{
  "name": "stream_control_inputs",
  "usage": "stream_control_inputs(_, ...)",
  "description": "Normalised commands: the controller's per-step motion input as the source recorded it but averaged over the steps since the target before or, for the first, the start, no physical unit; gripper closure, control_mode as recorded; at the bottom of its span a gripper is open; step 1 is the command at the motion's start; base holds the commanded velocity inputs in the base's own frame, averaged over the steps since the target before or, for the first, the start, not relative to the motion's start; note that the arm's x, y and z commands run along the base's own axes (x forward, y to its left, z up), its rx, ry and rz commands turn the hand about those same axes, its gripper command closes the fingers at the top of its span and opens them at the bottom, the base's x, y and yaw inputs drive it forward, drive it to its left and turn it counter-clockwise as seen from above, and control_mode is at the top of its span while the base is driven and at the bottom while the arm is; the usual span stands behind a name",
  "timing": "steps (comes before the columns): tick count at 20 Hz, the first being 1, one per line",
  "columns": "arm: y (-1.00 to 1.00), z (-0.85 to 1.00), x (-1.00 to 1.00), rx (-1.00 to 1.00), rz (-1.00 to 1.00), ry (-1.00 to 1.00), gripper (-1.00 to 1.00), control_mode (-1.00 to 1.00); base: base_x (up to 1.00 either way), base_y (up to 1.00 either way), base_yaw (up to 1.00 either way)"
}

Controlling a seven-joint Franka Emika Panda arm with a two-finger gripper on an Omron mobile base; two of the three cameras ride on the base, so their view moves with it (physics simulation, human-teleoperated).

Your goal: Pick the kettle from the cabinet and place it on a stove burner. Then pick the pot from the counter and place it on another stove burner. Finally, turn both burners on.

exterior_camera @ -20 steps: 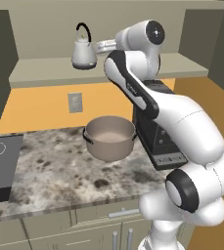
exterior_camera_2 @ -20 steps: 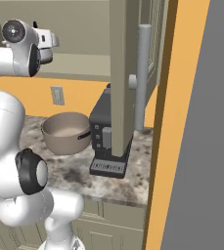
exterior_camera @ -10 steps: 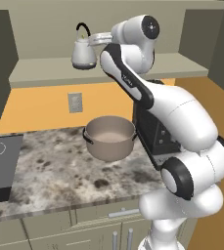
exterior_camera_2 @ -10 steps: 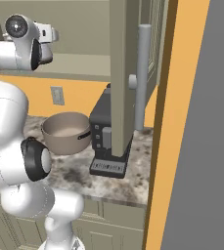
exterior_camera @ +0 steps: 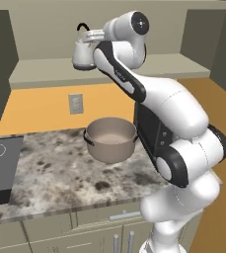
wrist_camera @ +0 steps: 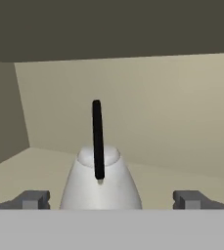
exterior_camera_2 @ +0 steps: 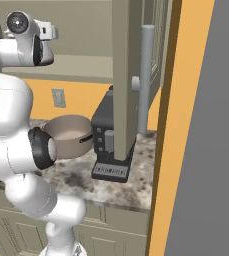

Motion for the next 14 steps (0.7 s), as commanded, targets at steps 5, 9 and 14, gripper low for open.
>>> stream_control_inputs(5, 0.11, 0.0, 0.38, 0.03, 0.0, 0.02, -1.0, -1.0, 0.0, 0.0, 0.0)
stream_control_inputs(9, 0.15, 0.0, 0.31, 0.02, 0.0, 0.02, -1.0, -1.0, 0.0, 0.0, 0.0)
stream_control_inputs(14, 0.15, 0.0, 0.3, 0.01, 0.0, 0.03, -1.0, -1.0, 0.0, 0.0, 0.0)
